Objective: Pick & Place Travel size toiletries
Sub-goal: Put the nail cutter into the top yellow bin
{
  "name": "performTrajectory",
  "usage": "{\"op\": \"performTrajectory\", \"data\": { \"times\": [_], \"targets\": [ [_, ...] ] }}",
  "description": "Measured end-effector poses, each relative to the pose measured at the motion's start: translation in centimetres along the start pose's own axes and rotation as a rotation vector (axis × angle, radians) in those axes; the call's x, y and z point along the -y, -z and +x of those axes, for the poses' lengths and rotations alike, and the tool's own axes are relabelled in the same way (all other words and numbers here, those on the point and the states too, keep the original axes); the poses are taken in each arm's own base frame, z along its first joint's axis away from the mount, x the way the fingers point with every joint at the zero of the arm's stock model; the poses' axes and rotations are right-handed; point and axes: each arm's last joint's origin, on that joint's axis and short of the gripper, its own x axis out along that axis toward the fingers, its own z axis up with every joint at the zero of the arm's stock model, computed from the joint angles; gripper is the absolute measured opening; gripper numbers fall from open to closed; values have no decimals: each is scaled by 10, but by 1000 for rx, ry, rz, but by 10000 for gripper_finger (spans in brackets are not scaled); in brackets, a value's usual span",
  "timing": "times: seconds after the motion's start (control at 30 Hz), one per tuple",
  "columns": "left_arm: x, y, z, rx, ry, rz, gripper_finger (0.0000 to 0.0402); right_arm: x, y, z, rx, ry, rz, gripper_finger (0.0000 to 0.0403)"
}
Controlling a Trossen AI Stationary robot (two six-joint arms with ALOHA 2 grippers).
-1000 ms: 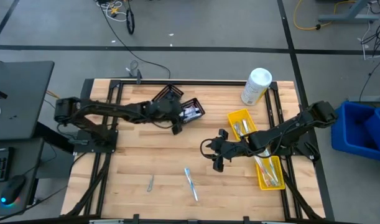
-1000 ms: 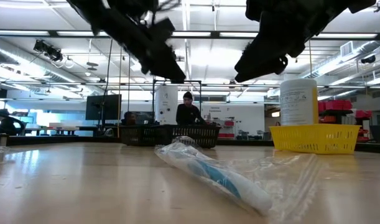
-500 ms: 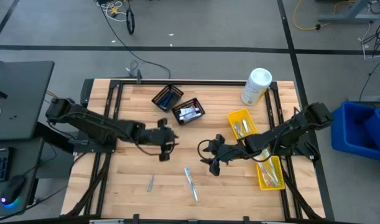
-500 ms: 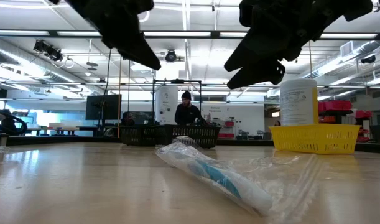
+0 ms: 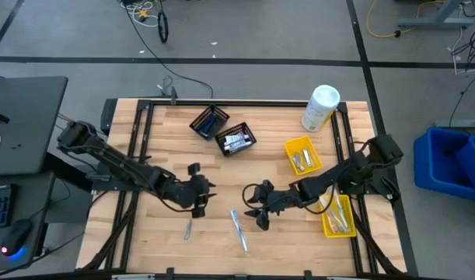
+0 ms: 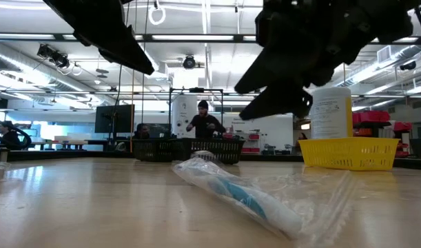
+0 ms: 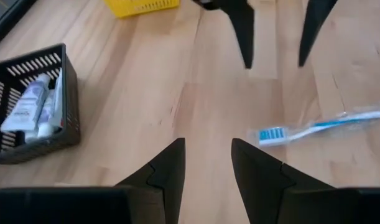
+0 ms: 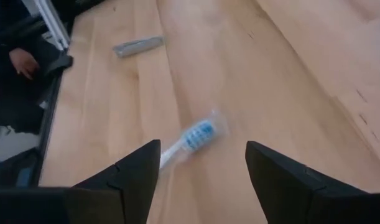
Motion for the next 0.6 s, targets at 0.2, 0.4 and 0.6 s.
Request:
{"op": "performTrajectory", "data": {
  "times": [0.2,0.4,0.6],
  "targets": [
    [9,5,-6,-9,20,-45,137,4,10,17,0,3,49,251],
    [13,8,-9,-2,8,-37,137,3,16,30,-39,-9,88,239],
    [13,9,-9,-7,-13,-62,137,-6,14,53,-73,-39,49,239]
  ]
}}
